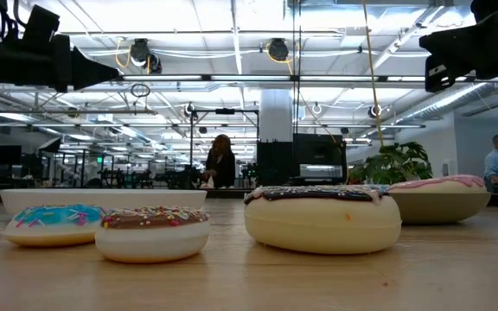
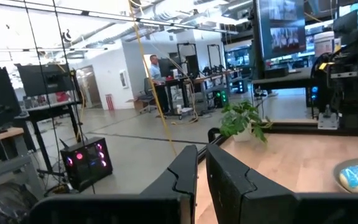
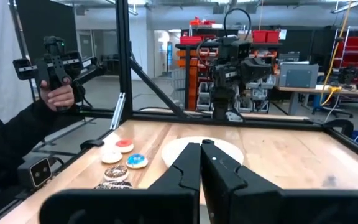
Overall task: Pick & Place donuts
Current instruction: Put the large black donut on the gray plate
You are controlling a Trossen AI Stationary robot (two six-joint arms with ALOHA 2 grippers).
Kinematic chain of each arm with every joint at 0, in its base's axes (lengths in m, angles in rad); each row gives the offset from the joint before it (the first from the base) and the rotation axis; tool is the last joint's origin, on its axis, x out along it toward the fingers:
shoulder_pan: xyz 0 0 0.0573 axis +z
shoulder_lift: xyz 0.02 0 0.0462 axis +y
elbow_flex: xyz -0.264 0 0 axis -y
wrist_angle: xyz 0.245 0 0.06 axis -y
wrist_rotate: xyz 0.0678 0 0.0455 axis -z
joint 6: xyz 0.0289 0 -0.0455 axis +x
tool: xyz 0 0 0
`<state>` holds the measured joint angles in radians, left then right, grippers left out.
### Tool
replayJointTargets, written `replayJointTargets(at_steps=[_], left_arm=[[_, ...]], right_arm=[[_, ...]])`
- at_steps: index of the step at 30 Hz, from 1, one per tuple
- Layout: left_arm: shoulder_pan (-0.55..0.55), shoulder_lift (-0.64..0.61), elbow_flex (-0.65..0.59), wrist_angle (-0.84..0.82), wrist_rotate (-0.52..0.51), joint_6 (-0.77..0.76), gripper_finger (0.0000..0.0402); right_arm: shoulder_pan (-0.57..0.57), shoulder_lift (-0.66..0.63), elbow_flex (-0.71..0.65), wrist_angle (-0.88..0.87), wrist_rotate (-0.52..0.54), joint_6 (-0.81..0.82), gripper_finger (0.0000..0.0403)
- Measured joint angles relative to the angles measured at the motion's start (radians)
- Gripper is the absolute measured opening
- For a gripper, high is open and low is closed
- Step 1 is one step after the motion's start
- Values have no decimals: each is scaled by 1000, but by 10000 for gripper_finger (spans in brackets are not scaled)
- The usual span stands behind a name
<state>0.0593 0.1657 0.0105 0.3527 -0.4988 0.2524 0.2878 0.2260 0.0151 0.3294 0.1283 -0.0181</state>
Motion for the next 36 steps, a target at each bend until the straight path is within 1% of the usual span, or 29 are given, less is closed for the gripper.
replayJointTargets(at_steps=[5,9,11,13,15,18,24,34,36], left_arm=[[0,0,0,6,0,7,42],[0,0,0,13,-1,16,42],[0,0,0,13,-1,16,42],[0,0,0,13,-1,15,42],[0,0,0,13,-1,10,42],[0,0,0,13,-4,11,42],[0,0,0,11,-34,15,42],[0,0,0,9,-46,28,42],[0,0,0,10,-46,28,42]], right_arm=[[0,0,0,26,1,-5,0],[0,27,0,134,10,-52,0],[0,53,0,221,71,-77,0],[0,80,15,266,134,-87,0],[0,117,48,249,132,-84,0],[0,213,104,193,130,-58,0],[0,472,231,183,129,-23,0],[0,863,516,188,128,-21,0],[0,921,571,144,128,-21,0]])
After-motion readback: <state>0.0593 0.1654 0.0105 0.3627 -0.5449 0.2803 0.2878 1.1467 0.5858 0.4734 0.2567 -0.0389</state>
